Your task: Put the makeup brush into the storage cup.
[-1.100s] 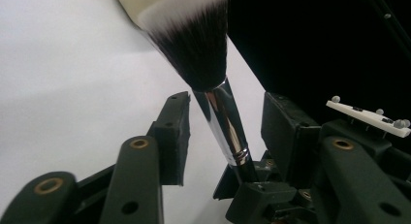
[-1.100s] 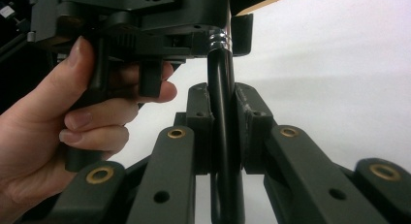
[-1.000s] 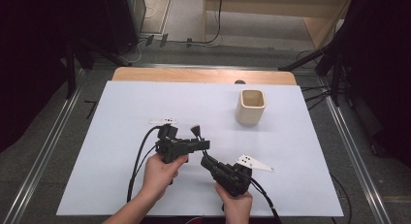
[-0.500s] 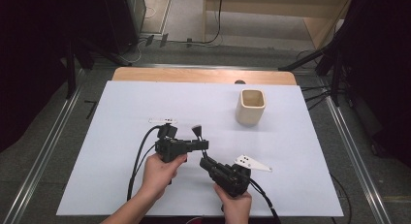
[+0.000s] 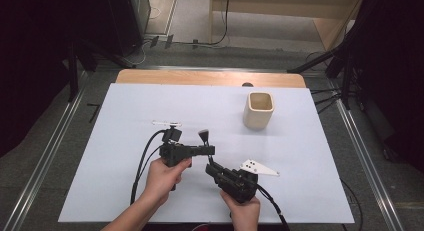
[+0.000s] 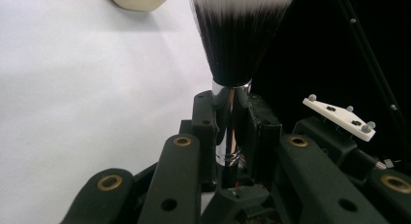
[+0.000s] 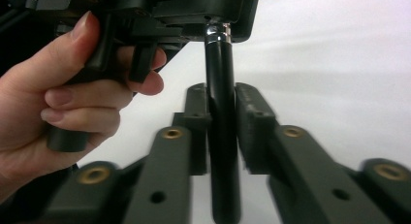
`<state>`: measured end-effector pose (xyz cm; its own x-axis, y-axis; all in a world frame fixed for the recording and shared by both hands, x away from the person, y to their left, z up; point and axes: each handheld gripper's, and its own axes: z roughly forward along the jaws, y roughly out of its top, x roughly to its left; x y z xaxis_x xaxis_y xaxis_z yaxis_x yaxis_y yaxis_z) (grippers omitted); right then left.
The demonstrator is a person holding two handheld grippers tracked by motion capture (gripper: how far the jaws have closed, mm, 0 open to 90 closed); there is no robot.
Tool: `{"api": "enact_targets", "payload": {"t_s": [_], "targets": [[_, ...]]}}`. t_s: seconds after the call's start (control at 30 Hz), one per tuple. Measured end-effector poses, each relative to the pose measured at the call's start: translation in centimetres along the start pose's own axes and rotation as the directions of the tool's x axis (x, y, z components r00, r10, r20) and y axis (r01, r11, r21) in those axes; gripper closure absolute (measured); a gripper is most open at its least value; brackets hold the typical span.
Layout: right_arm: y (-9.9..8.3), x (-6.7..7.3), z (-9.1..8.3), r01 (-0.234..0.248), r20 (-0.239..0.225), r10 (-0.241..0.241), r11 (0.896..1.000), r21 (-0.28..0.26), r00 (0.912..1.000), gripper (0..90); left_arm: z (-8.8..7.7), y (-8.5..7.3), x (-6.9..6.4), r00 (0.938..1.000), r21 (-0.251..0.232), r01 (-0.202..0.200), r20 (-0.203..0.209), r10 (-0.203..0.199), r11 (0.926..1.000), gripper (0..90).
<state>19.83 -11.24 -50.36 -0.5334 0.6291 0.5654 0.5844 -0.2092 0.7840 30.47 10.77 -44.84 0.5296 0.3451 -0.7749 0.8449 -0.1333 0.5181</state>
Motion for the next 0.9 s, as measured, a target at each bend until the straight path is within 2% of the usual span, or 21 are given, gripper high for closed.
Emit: {"api": "enact_targets", "payload": {"t_s": [0.03,0.07,0.1,0.13,0.17,0.2,0.23,0.27,0.3,0.4,0.43,0.53,0.57,0.67,0.7,0.73,0.77,0.8,0.83,0.87,0.9], "targets": [[0.2,0.0,0.1,0.009,0.008,-0.009,1.0,0.013,0.9999,63.7,-0.1,0.0,-0.1,0.9999,0.003,-0.007,-0.011,0.007,1.0,77.8],[0.2,0.0,0.1,0.009,0.008,-0.009,1.0,0.013,0.9999,63.7,-0.1,0.0,-0.1,0.9999,0.003,-0.007,-0.011,0.007,1.0,77.8],[0.4,0.1,0.1,0.034,0.014,-0.035,0.999,0.034,0.9993,56.8,-0.1,0.1,-0.2,0.9994,0.008,-0.022,-0.026,0.022,0.9997,77.8],[0.4,0.1,0.1,0.034,0.014,-0.035,0.999,0.034,0.9993,56.8,-0.1,0.1,-0.2,0.9994,0.008,-0.022,-0.026,0.022,0.9997,77.8],[0.6,0.3,0.3,0.063,0.017,-0.064,0.997,0.053,0.9978,52.3,-0.1,0.1,-0.3,0.9982,0.015,-0.034,-0.048,0.035,0.9993,77.8],[0.6,0.3,0.3,0.063,0.017,-0.064,0.997,0.053,0.9978,52.3,-0.1,0.1,-0.3,0.9982,0.015,-0.034,-0.048,0.035,0.9993,77.8],[0.7,0.5,0.5,0.089,0.017,-0.091,0.993,0.072,0.9958,46.1,-0.1,0.1,-0.4,0.9963,0.024,-0.05,-0.068,0.051,0.9985,77.8],[0.7,0.5,0.5,0.089,0.017,-0.091,0.993,0.072,0.9958,46.1,-0.1,0.1,-0.4,0.9963,0.024,-0.05,-0.068,0.051,0.9985,77.8],[0.9,0.7,0.7,0.098,0.012,-0.099,0.99,0.098,0.995,41.9,-0.2,0.1,-0.5,0.9946,0.033,-0.063,-0.08,0.065,0.9975,77.7],[1.3,0.8,0.8,0.117,0.012,-0.12,0.986,0.117,0.9927,38.2,-0.3,0.2,-0.5,0.9926,0.036,-0.073,-0.094,0.077,0.9966,77.7],[1.7,0.9,0.9,0.133,0.007,-0.135,0.982,0.134,0.9908,34.5,-0.5,0.2,-0.6,0.9908,0.043,-0.084,-0.103,0.088,0.9956,77.7],[2.0,0.9,1.1,0.141,-0.006,-0.142,0.978,0.154,0.9899,33.7,-0.6,0.3,-0.6,0.9892,0.044,-0.09,-0.112,0.094,0.995,77.7],[2.2,0.9,1.5,0.156,-0.012,-0.157,0.972,0.176,0.9876,30.6,-0.8,0.4,-0.6,0.9868,0.048,-0.101,-0.122,0.106,0.9937,77.7],[2.3,0.9,1.7,0.17,-0.021,-0.169,0.969,0.179,0.9853,28.2,-0.9,0.4,-0.7,0.9844,0.053,-0.109,-0.133,0.115,0.9927,77.7],[2.5,0.9,2.0,0.167,-0.028,-0.165,0.966,0.198,0.986,24.6,-0.9,0.5,-0.7,0.981,0.065,-0.119,-0.146,0.128,0.9907,77.7],[2.6,0.9,2.1,0.168,-0.032,-0.165,0.962,0.213,0.9858,23.8,-0.9,0.5,-0.7,0.981,0.065,-0.119,-0.146,0.128,0.9907,77.7],[2.6,0.9,2.3,0.172,-0.027,-0.171,0.959,0.226,0.985,23.9,-0.9,0.5,-0.8,0.9757,0.079,-0.138,-0.161,0.149,0.9874,77.7],[2.8,1.0,2.4,0.177,-0.026,-0.176,0.954,0.24,0.9841,23.9,-0.9,0.5,-0.8,0.9736,0.081,-0.145,-0.166,0.157,0.9861,77.7],[2.9,1.0,2.6,0.169,-0.029,-0.168,0.952,0.253,0.9854,23.9,-0.9,0.5,-0.8,0.9736,0.081,-0.145,-0.166,0.157,0.9861,77.7],[2.9,1.0,2.6,0.169,-0.029,-0.168,0.952,0.253,0.9854,23.9,-1.0,0.5,-0.8,0.9713,0.086,-0.151,-0.173,0.164,0.9848,77.7],[3.2,0.9,2.7,0.165,-0.05,-0.157,0.953,0.256,0.9863,23.8,-1.0,0.5,-0.9,0.9683,0.093,-0.161,-0.178,0.175,0.9826,77.7]]}}
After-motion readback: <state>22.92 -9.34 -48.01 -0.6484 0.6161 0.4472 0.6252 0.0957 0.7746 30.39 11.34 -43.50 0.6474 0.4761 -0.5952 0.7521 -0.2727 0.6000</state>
